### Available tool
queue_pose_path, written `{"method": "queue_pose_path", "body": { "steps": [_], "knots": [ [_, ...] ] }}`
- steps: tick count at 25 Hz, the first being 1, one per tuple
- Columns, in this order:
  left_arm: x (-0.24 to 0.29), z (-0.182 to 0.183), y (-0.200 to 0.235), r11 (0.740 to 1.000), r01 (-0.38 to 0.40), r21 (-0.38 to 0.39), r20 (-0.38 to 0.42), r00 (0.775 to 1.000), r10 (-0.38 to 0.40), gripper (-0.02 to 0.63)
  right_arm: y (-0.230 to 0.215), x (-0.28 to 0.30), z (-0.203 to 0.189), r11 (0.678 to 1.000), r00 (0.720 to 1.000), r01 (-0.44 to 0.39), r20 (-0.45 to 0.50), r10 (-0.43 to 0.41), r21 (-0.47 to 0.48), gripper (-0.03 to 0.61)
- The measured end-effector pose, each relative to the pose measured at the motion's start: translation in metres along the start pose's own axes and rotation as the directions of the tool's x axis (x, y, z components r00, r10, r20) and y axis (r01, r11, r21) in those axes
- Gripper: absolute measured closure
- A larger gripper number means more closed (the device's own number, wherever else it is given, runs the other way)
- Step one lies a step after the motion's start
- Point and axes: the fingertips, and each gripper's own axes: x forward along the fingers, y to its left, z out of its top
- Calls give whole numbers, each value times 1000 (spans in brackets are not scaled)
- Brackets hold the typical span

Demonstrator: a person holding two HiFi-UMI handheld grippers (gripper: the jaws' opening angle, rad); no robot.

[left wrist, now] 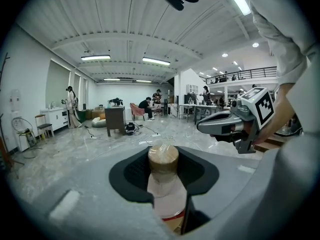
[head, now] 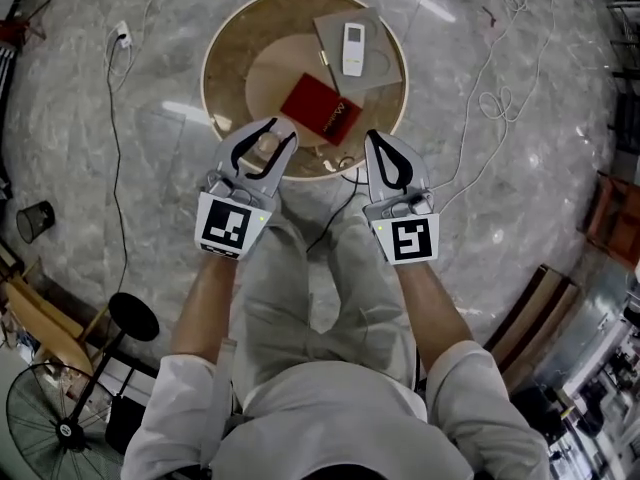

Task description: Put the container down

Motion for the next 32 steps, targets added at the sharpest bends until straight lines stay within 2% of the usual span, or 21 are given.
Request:
{"method": "queue_pose_path", "body": {
  "steps": [14,24,32],
  "knots": [
    [61,-106,3,1000,12,-14,-61,998,-13,485,-9,34,-108,999,997,-43,-66,43,15,574],
    [99,-175,10,999,16,-31,-90,996,-19,485,-11,60,-167,997,993,-68,-98,70,24,572],
    [123,-213,18,999,23,-22,-110,994,-25,485,-17,77,-202,997,990,-79,-118,81,20,574]
  ]
}}
